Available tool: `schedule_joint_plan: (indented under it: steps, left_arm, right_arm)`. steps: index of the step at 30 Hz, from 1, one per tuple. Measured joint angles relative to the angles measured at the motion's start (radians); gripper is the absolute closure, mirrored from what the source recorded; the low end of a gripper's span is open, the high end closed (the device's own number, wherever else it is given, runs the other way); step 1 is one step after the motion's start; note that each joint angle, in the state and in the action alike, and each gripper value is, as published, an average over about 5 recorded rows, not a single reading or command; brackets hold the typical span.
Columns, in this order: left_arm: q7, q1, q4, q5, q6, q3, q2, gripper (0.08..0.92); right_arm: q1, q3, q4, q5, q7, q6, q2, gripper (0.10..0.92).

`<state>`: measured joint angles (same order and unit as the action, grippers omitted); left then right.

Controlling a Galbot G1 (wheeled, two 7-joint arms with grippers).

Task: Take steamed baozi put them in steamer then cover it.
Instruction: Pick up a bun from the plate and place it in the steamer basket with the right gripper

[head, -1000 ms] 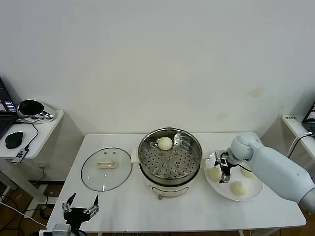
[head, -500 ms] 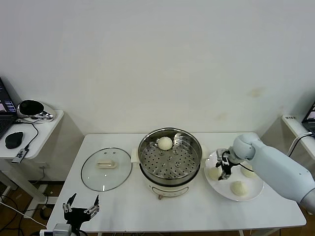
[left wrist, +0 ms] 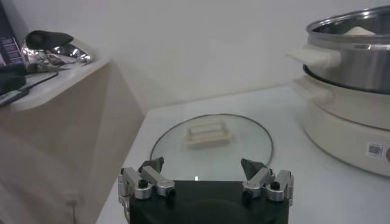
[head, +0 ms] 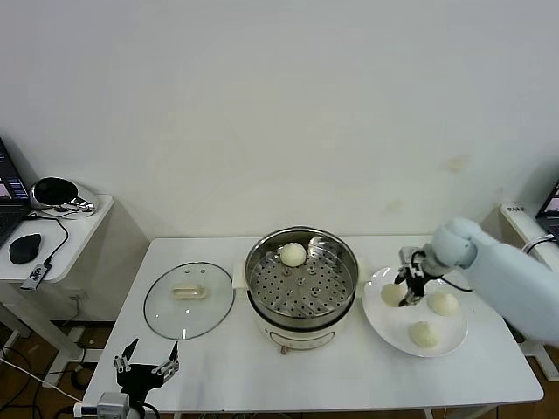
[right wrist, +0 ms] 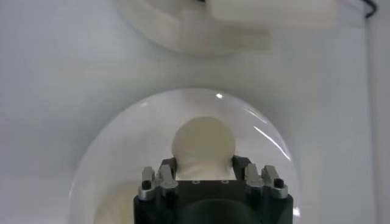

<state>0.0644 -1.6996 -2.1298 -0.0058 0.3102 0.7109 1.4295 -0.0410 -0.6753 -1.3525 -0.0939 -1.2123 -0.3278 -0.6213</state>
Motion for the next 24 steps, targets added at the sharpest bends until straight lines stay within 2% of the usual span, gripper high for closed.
schedule_joint_plan:
  steps: [10, 24]
  left_arm:
    - [-0.004, 0.004, -0.013, 0.001, 0.000, 0.006, -0.011, 0.177]
    - [-0.008, -0.005, -0.040, 0.003, -0.002, 0.007, 0.004, 0.177]
  right_arm:
    - [-0.311, -0.189, -0.037, 0.167, -0.064, -0.051, -0.014, 0.454]
    - [-0.497, -0.359, -0.043, 0.310, -0.089, -0.149, -0.217, 0.448]
